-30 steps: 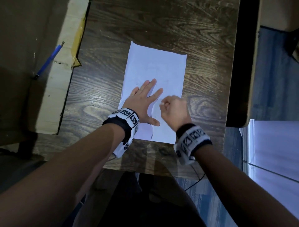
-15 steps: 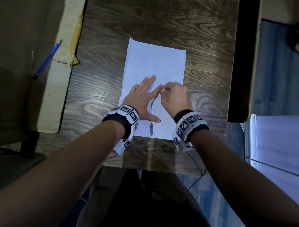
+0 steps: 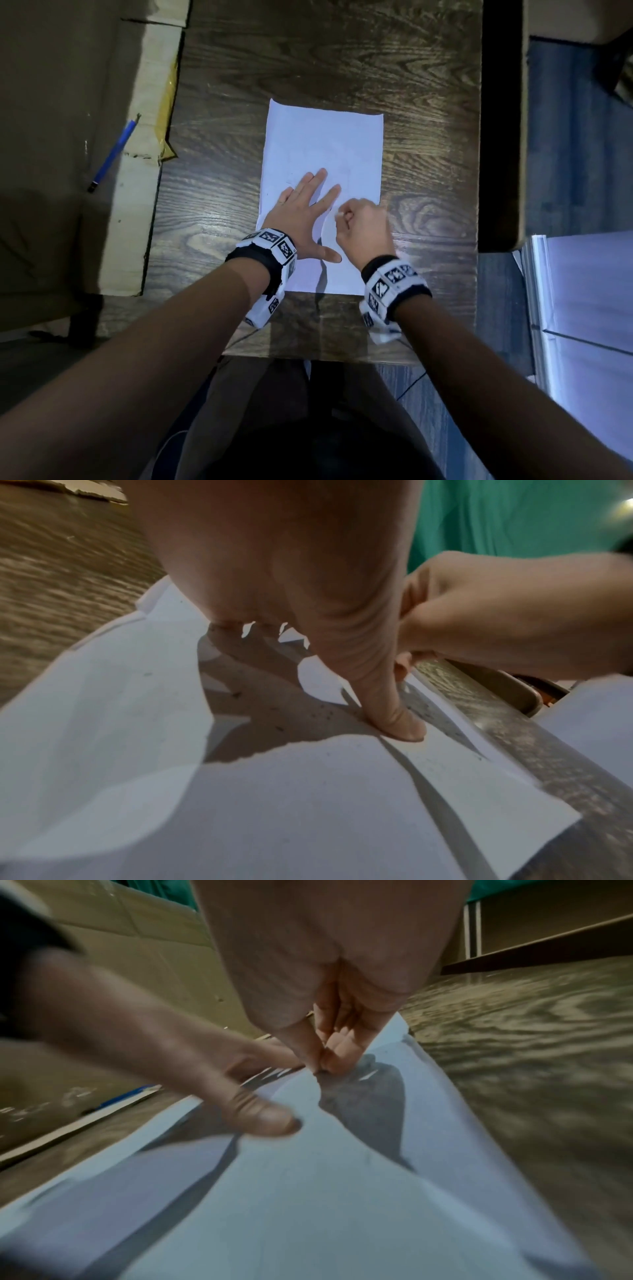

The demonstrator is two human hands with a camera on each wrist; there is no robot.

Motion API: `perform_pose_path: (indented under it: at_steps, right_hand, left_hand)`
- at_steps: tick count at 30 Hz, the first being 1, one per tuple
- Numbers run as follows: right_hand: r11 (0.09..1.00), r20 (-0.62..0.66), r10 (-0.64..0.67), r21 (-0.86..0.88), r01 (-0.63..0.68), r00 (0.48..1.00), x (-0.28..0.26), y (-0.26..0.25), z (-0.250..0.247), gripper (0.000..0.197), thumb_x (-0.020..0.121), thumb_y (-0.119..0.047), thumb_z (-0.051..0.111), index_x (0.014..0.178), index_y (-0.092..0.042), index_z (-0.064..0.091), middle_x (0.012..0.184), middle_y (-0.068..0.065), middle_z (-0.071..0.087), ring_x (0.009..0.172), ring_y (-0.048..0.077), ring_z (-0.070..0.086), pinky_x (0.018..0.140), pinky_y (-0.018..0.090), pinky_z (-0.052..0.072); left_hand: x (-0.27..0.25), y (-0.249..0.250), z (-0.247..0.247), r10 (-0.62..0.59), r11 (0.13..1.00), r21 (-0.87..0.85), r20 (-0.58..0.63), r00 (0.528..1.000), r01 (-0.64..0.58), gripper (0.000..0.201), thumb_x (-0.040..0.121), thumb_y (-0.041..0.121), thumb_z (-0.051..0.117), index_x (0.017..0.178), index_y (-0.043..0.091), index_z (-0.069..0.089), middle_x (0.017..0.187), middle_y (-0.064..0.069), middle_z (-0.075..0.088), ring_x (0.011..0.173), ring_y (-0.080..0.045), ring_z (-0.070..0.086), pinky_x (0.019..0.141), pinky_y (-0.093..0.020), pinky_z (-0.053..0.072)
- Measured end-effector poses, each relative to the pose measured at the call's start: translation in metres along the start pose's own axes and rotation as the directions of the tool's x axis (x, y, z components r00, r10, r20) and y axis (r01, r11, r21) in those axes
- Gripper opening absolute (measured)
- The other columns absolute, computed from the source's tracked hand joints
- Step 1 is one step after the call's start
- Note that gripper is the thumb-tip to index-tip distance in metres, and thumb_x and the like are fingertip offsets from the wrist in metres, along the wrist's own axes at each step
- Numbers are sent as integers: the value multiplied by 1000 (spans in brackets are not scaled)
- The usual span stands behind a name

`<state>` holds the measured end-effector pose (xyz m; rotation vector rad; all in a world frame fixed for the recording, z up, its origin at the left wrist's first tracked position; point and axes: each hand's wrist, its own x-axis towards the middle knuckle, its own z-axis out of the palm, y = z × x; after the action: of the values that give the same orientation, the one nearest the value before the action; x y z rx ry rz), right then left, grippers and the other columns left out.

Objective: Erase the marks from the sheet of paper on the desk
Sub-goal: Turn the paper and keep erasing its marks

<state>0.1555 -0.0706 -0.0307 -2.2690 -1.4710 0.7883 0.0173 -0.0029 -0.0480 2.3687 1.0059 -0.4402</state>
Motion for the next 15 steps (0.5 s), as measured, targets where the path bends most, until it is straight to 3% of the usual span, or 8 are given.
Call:
perform_pose_path:
  at_steps: [3, 5, 7, 10, 12, 15]
  right_hand:
    - [999, 86, -22, -25, 24, 996, -29, -2, 1, 16, 91, -11, 53, 88, -2, 65, 83, 10, 58, 73, 30, 61, 59, 33, 47]
    - [998, 106, -25, -53, 31, 994, -19, -5, -2, 17, 91, -11, 53, 90, -1, 66, 84, 11, 60, 74, 31, 62, 61, 34, 49]
    - [998, 57, -21, -52, 24, 998, 3, -6, -3, 16, 90, -11, 55, 91, -2, 69, 87, 14, 65, 77, 31, 64, 69, 38, 54]
    - [1000, -15, 16, -22, -16, 1000, 22, -7, -2, 15, 90, -13, 57, 90, -5, 69, 86, 11, 66, 75, 25, 63, 70, 34, 54]
    - [1000, -61, 29, 2, -29, 998, 15, -4, 2, 14, 90, -13, 58, 93, -6, 70, 88, 10, 67, 75, 22, 62, 68, 29, 51]
    - [1000, -105, -9, 9, 10, 994, -12, 4, 11, 12, 88, -10, 60, 92, -5, 70, 85, 10, 67, 74, 23, 62, 68, 33, 52]
  left_hand:
    - [1, 0, -1, 4, 999, 34, 13, 1000, -4, 124, 71, 75, 67, 158, 33, -10, 163, 2, -27, 151, -21, -19, 123, -48, 3]
    - [1, 0, -2, 17, 999, 32, 11, 1000, -17, 125, 70, 77, 67, 158, 33, -10, 163, 1, -27, 151, -22, -19, 123, -49, 4]
    - [0, 1, -3, 24, 1000, 17, 29, 999, -24, 130, 66, 81, 67, 158, 31, -11, 162, 1, -28, 151, -22, -21, 122, -48, 1]
    - [-1, -4, -7, 39, 995, 94, 67, 997, -45, 141, 59, 82, 71, 157, 30, -14, 162, 1, -29, 151, -22, -22, 122, -46, 0]
    - [-2, -11, -6, 71, 994, 79, 60, 996, -75, 141, 57, 82, 72, 157, 31, -13, 162, 3, -29, 151, -21, -21, 122, -47, 1]
    - [-1, -21, -1, 110, 992, 64, 33, 993, -112, 139, 57, 85, 68, 157, 33, -13, 162, 4, -30, 151, -19, -22, 122, -47, 2]
